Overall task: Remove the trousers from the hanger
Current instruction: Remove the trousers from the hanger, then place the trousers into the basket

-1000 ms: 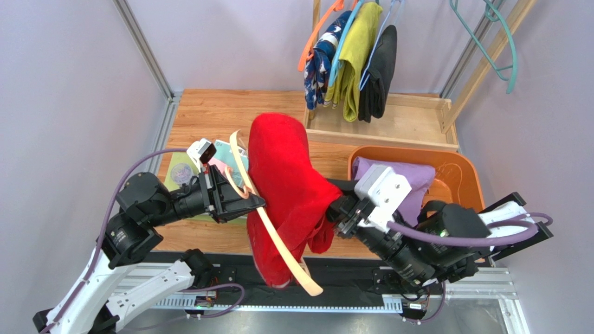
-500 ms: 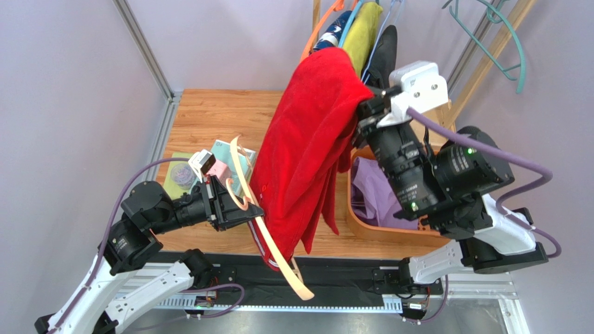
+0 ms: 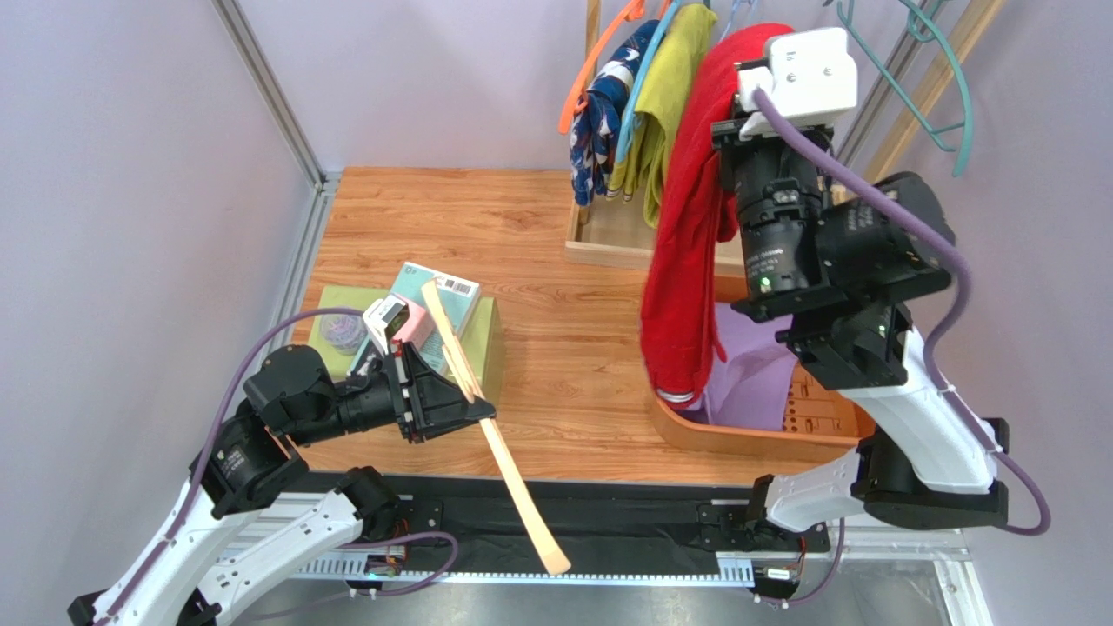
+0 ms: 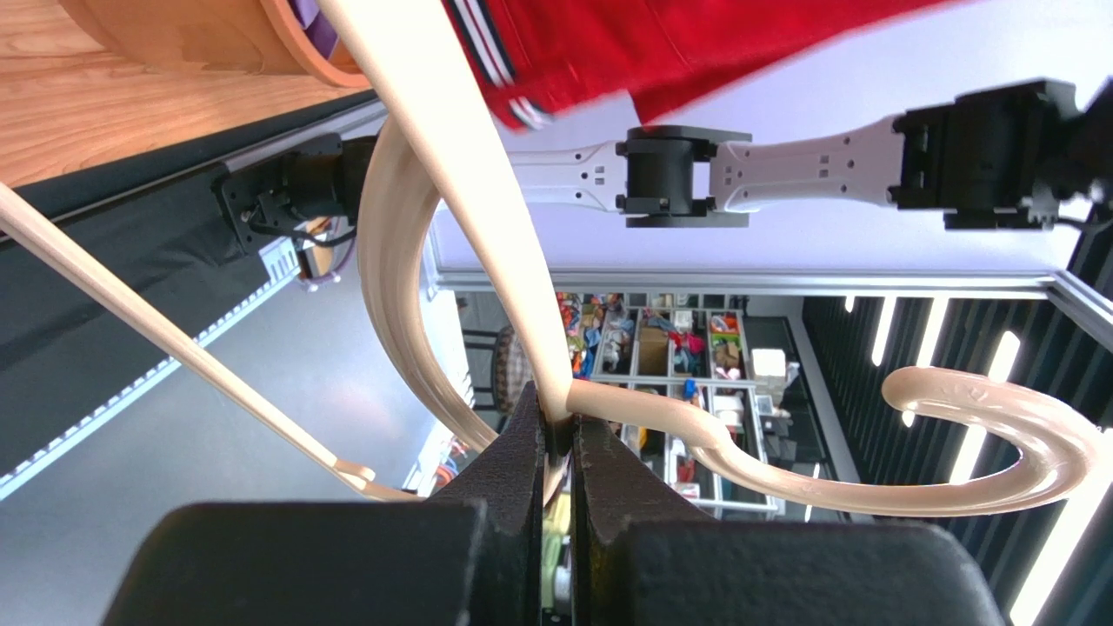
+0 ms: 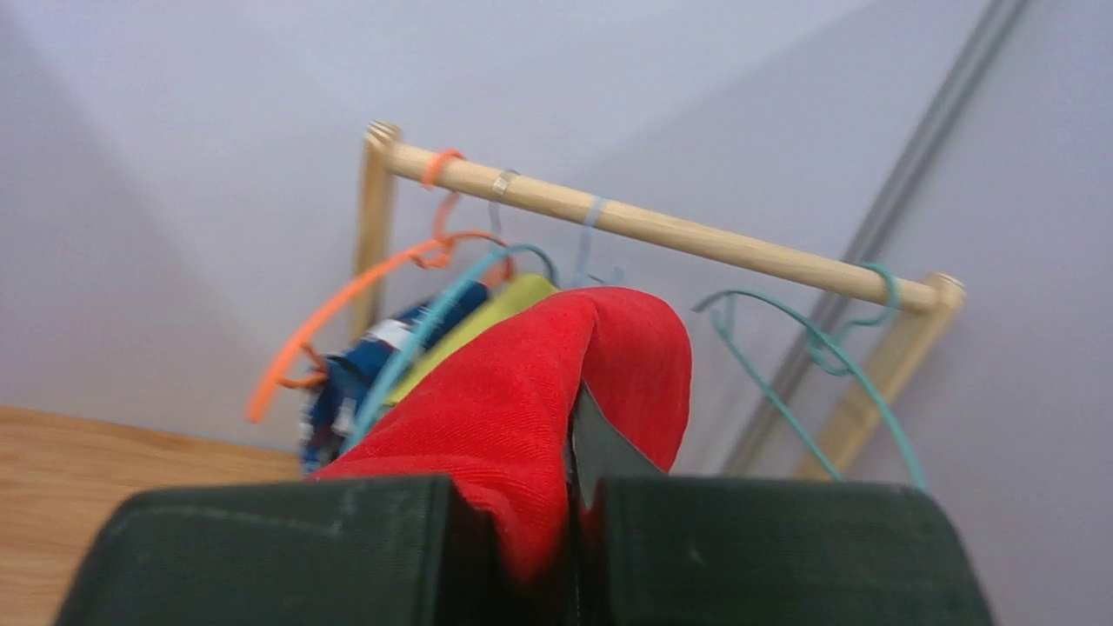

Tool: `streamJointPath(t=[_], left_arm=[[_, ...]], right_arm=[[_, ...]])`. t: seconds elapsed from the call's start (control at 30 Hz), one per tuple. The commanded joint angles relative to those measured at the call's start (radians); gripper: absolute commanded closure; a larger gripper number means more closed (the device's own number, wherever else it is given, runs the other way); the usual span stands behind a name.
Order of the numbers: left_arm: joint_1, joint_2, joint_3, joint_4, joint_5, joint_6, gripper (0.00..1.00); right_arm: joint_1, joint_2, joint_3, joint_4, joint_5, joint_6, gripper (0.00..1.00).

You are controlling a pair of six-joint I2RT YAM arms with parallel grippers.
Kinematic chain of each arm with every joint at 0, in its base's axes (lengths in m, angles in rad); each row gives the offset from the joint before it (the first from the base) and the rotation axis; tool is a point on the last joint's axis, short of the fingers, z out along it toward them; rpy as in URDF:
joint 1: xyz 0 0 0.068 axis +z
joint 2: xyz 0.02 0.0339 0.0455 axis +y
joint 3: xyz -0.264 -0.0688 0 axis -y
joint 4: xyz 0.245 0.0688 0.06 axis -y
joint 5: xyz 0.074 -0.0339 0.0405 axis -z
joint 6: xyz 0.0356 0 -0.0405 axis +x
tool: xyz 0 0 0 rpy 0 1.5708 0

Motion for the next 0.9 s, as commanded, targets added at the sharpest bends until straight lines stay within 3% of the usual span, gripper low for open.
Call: streamJointPath(t=[0.0,0.37,0.57,0.67,0.87], left_arm=[[0.002,0.018,0.023,0.026,0.016,0.032,1.0],[0.002,0.098,0.058,0.051,0.067,0.044,1.0],[0.002,0.152,0.081,0.069,0.107,0.052,1.0],[0.002,0.17,0.084,0.081,0.118,0.049,1.0],[0.002,0.175,0.083,0.089,0.128,0.046,1.0]], right_arm=[[-0.155,-0.073,-0.1,0.038,-0.002,-0.014,1.0],[-0.638,-0.226,-0.275,-0.198,-0.061,0.244,1.0],[-0.684,-0.298,-0.291,-0.229,-0.059,0.284,1.0],[-0.684,-0.328,-0.344,-0.341,-0.067,0.371,1.0],[-0.683,-0.398,-0.513,-0.704,-0.128,0.77,1.0]])
